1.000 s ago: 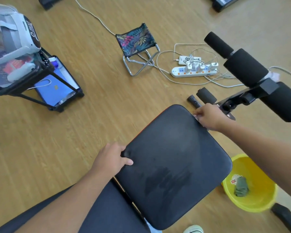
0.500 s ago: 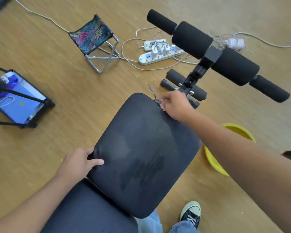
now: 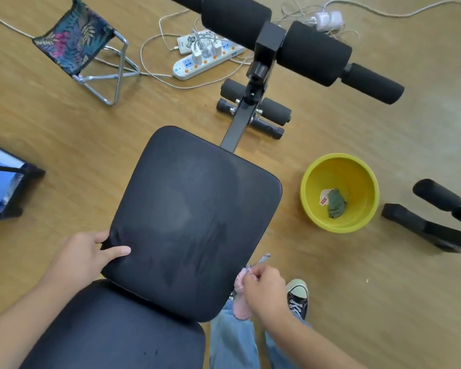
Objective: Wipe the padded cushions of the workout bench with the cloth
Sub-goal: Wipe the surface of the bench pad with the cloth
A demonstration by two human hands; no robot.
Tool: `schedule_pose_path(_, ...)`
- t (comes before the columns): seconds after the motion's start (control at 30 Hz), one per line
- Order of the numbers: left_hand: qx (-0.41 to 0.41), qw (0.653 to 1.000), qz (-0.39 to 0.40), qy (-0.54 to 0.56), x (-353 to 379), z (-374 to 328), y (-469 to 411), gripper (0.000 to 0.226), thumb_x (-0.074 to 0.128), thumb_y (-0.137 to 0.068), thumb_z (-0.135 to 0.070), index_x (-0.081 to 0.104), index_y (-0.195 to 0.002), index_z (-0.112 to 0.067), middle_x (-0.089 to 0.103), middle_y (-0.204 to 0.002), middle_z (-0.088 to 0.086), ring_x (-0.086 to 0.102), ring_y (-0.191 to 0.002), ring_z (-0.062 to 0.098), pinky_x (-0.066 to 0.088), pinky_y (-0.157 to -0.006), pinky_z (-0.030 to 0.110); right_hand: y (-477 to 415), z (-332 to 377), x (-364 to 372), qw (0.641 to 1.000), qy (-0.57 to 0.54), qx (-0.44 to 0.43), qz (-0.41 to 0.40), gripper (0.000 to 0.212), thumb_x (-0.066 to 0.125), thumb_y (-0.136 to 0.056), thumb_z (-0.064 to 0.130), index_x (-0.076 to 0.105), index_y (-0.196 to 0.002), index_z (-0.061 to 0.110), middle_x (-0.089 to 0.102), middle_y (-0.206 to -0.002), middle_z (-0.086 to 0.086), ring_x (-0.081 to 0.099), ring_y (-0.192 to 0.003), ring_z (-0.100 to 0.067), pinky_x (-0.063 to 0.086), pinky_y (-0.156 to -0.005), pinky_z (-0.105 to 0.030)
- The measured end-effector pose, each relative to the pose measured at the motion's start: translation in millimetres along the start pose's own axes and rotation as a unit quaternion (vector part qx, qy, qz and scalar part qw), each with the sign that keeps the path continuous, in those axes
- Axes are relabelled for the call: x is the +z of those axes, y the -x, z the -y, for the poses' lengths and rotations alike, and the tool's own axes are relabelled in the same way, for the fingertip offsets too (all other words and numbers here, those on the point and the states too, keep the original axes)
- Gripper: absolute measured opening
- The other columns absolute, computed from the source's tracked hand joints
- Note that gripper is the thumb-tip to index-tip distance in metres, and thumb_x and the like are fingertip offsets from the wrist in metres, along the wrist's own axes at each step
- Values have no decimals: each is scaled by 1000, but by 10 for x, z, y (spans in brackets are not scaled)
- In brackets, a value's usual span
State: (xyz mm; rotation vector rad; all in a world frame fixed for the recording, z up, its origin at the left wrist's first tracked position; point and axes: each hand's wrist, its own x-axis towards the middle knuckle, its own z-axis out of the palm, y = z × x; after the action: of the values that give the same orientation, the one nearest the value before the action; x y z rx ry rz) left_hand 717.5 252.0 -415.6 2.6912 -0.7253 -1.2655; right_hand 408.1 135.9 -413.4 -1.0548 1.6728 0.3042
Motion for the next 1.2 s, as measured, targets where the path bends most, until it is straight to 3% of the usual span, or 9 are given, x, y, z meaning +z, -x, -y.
schedule_pose_path(0.1,9,1000,-6,0,10,-4,-16,19,79,-80,-44,64,-77,-55,65,-52,10,62,-73,26,53,-71,41,-615,197,-246,992,-97,4,-79,29,62,-91,15,63,-62,14,61,-59,1,55,-64,-21,45,-57,-26)
schedule_pose_path(0.2,-2,1000,4,2,30,36,-18,13,79,-81,-40,74,-93,-38,61,-45,-9,62,-77,23,48,-68,35,-784,254,-191,954,-244,5,-174,17,57,-85,22,64,-70,19,64,-61,0,55,-59,-24,46,-63,-29)
schedule_pose_path(0.33,-8,1000,21,-10,27,13,-29,15,79,-82,-37,74,-95,-33,61,-45,-24,67,-78,19,45,-67,28,223,-353,604,960,-246,116,-69,31,51,-94,10,52,-65,1,57,-59,-2,48,-46,-11,41,-47,-13)
schedule_pose_path(0.47,0,1000,28,-2,33,32,-49,14,80,-81,-35,69,-88,-42,60,-48,-36,68,-79,19,46,-71,32,514,-589,1096,940,-264,215,15,35,54,-86,6,46,-55,19,51,-56,3,46,-53,-18,45,-49,-23)
schedule_pose_path(0.6,1,1000,20,0,36,58,-50,20,80,-80,-39,70,-97,-41,63,-63,-25,69,-85,27,47,-75,35,141,-453,765,844,-426,325,16,31,44,-92,-11,41,-69,10,44,-51,-5,37,-30,-12,34,-35,-15)
schedule_pose_path(0.9,4,999,26,27,52,131,-115,20,82,-80,-34,70,-95,-39,61,-51,-28,61,-73,11,43,-68,28,-888,680,-524,882,-426,-29,-199,17,65,-95,7,67,-79,13,52,-59,-3,40,-42,-13,31,-42,-18)
schedule_pose_path(1.03,1,999,28,44,65,179,-136,16,83,-78,-36,72,-89,-39,72,-83,-24,67,-89,14,48,-73,32,-574,376,-228,926,-135,-236,-261,4,64,-89,12,65,-86,12,60,-81,0,59,-72,-24,52,-70,-37)
schedule_pose_path(1.13,-9,998,29,59,65,170,-118,13,83,-78,-34,75,-88,-36,74,-85,-22,69,-88,12,49,-71,28,-197,190,-23,777,229,-582,-70,12,59,-95,-3,66,-100,4,54,-93,-5,52,-80,-26,45,-75,-30)
schedule_pose_path(1.2,-8,998,29,59,78,150,-118,14,83,-78,-34,74,-88,-38,74,-84,-20,68,-87,11,47,-68,26,-481,564,-169,676,340,-649,-83,14,54,-95,-1,67,-101,1,48,-95,-5,45,-77,-26,41,-72,-30)
